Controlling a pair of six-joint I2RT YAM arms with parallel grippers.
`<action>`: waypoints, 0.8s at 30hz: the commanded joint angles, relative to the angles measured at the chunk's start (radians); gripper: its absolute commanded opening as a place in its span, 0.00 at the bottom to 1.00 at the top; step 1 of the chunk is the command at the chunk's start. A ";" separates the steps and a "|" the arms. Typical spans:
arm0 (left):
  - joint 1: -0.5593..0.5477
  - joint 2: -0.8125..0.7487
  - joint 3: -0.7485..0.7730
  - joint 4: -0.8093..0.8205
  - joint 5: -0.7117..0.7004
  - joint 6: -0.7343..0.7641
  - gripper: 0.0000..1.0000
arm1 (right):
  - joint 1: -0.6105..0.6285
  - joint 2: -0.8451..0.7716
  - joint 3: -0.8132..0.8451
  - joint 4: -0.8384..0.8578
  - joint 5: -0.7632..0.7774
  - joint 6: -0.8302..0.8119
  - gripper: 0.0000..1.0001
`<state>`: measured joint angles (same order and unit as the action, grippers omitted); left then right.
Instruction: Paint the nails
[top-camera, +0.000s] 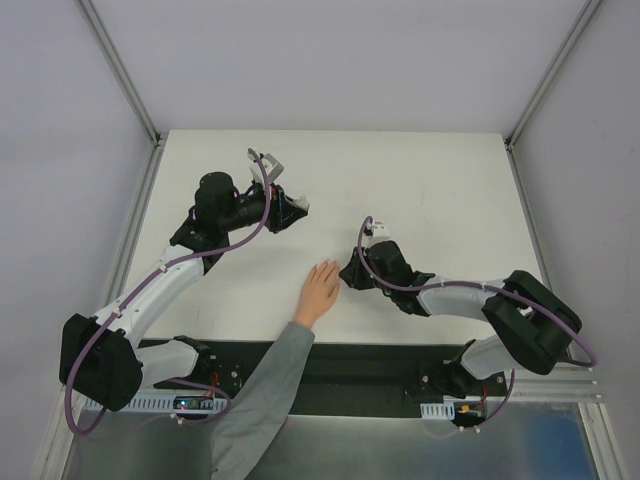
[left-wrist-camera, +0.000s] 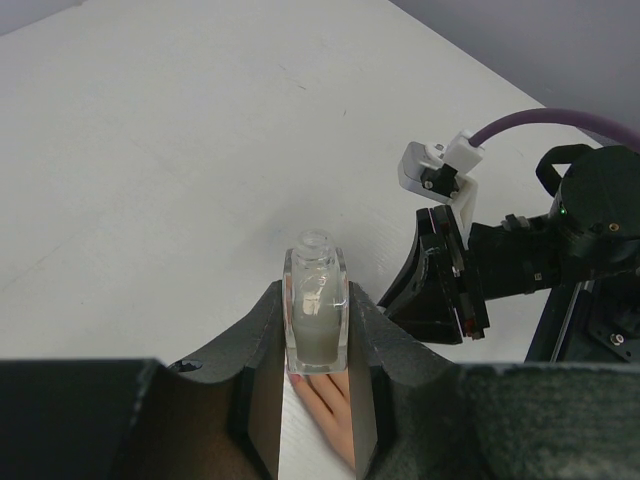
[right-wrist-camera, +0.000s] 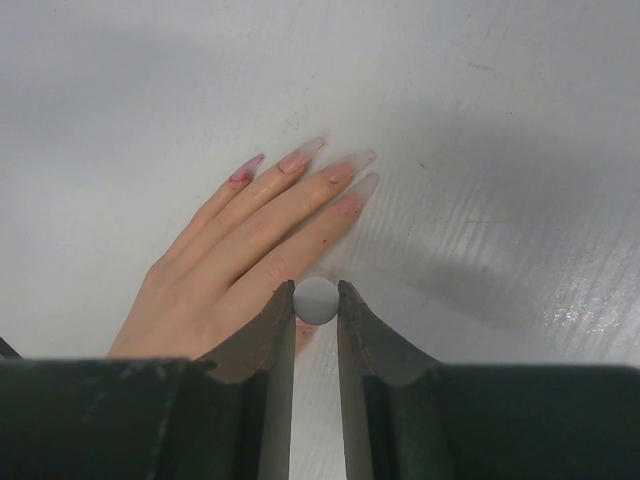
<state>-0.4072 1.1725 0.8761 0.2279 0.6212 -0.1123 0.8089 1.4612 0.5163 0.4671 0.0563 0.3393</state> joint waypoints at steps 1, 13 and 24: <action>-0.012 -0.004 0.018 0.044 0.028 0.002 0.00 | 0.012 -0.056 -0.010 0.030 0.008 0.015 0.01; -0.012 -0.010 0.018 0.042 0.026 0.005 0.00 | 0.041 -0.045 -0.013 0.031 0.028 0.030 0.01; -0.012 -0.011 0.018 0.042 0.028 0.003 0.00 | 0.033 -0.022 0.008 0.019 0.054 0.029 0.01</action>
<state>-0.4072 1.1725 0.8761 0.2279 0.6216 -0.1120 0.8444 1.4281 0.4915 0.4656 0.0982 0.3664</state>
